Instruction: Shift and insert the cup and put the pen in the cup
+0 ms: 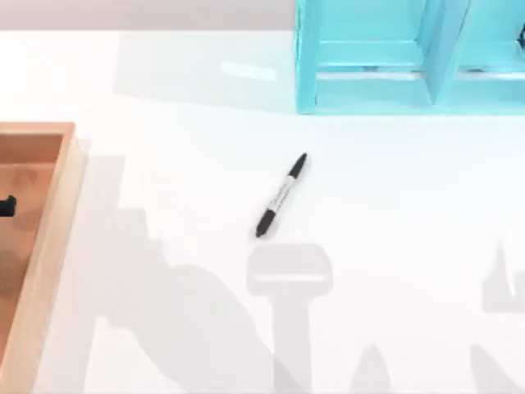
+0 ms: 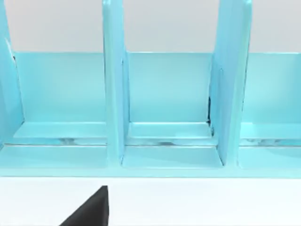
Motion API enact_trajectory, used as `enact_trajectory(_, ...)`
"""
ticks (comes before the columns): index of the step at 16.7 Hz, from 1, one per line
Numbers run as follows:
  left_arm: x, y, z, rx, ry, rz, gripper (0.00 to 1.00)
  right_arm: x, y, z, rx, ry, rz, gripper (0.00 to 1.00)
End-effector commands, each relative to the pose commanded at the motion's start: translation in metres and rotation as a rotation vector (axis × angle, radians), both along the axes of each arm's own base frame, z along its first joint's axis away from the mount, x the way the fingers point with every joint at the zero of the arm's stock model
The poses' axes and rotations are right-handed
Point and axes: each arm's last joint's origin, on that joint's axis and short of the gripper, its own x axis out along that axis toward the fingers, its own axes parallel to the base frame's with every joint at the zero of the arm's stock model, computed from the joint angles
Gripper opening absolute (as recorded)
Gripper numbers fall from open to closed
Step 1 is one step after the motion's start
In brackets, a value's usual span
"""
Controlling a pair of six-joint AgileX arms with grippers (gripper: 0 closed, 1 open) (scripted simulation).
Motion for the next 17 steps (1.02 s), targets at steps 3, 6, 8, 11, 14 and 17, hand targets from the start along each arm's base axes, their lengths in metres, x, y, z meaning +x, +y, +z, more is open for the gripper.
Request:
enact_trajectory(3, 0.0, 0.0, 0.0, 0.0, 0.0, 0.0, 0.0, 0.0, 0.0, 0.0, 0.0, 0.0, 0.0, 1.0)
enact_trajectory(6, 0.0, 0.0, 0.0, 0.0, 0.0, 0.0, 0.0, 0.0, 0.0, 0.0, 0.0, 0.0, 0.0, 1.0)
enact_trajectory(8, 0.0, -0.001, 0.0, 0.0, -0.001, -0.002, 0.0, 0.0, 0.0, 0.0, 0.0, 0.0, 0.0, 1.0)
enact_trajectory(11, 0.006, 0.003, 0.011, 0.013, -0.043, 0.031, 0.0, 0.0, 0.0, 0.0, 0.0, 0.0, 0.0, 1.0)
enact_trajectory(14, 0.024, 0.001, 0.04, 0.032, -0.132, 0.094, 0.0, 0.0, 0.0, 0.0, 0.0, 0.0, 0.0, 1.0)
enact_trajectory(17, 0.034, -0.018, 0.067, 0.025, -0.152, 0.132, 0.0, 0.0, 0.0, 0.0, 0.0, 0.0, 0.0, 1.0)
